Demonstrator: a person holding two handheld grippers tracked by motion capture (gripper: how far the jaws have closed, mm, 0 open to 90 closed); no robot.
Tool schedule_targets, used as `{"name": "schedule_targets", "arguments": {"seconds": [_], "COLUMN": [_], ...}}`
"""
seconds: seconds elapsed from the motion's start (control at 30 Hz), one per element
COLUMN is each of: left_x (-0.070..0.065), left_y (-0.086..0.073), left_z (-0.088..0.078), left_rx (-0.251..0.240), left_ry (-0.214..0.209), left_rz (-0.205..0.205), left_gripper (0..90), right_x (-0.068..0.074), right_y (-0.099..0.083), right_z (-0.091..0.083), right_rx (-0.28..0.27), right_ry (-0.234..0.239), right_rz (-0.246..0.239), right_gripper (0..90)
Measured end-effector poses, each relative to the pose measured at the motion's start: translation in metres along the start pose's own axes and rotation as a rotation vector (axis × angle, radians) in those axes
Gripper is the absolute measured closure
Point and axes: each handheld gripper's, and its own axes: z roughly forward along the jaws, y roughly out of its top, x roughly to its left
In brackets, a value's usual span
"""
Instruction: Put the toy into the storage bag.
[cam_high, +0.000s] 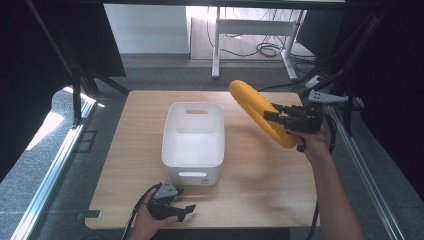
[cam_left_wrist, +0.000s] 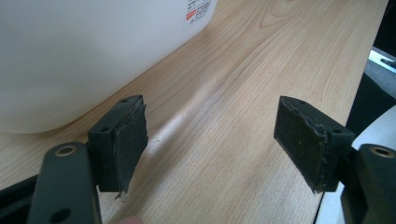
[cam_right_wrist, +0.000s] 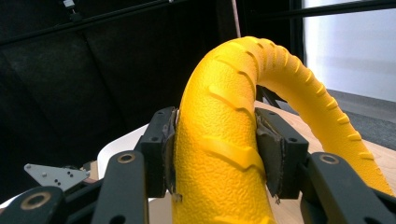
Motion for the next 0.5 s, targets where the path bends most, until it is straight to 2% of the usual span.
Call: {"name": "schedule_targets", "arguments": {"seconds": [0.5], "left_x": [0.000], "left_y": [0.000], "left_z": [0.001], "left_rx": [0.002], "left_ry": [0.000], "left_rz": [0.004], "left_gripper": [25.7], "right_x": [0.015], "right_y": [0.010], "right_z": [0.001], "right_rx": [-0.038], "right_ry": [0.020], "right_rz": [-0.024], "right_gripper": [51.3]}}
